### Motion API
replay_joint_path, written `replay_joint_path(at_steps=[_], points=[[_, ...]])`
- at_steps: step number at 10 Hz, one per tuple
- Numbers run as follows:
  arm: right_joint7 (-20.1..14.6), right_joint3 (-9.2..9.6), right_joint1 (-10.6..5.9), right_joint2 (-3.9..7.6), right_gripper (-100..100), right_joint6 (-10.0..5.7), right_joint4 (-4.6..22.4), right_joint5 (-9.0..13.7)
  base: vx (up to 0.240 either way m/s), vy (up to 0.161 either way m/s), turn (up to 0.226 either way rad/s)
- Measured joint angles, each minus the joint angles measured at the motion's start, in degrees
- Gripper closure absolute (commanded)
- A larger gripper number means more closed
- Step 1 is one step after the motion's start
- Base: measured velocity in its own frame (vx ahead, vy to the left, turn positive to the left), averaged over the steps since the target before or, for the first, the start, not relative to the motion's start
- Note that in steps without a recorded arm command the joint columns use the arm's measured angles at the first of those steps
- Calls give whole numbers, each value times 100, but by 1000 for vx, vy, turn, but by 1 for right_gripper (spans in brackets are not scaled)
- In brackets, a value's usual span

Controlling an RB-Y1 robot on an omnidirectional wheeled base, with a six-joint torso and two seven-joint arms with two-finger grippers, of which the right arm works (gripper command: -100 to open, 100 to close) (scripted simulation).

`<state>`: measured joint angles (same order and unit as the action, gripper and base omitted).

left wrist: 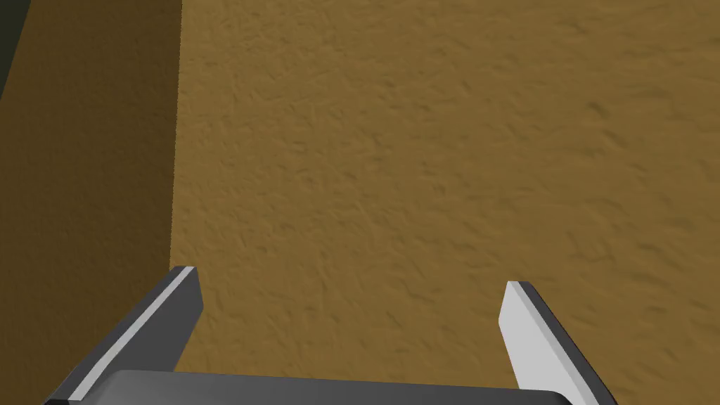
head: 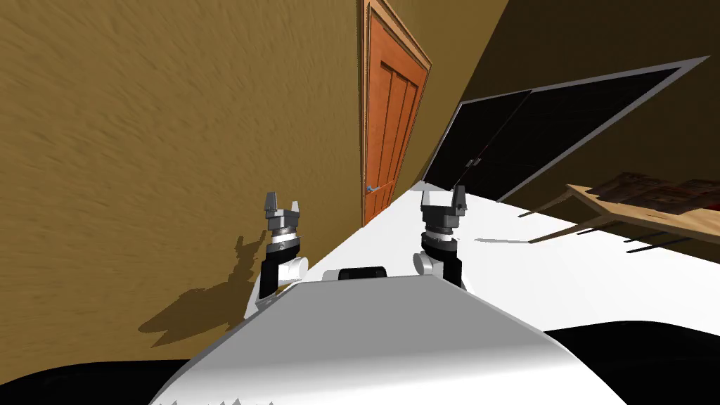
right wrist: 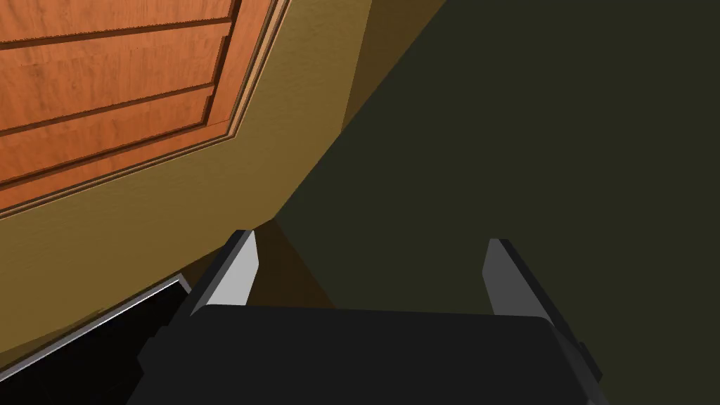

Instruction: Pull the door open

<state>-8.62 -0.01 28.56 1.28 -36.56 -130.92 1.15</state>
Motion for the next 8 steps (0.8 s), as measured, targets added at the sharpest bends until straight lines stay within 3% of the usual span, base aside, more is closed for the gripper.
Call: replay_joint_path(at_steps=[1,8], points=[[-1,-3,-71,36,-100,-72,190,5,104,-59,154],[-127,71,-342,265,-100,-183,1153,-1,87,-51,103]])
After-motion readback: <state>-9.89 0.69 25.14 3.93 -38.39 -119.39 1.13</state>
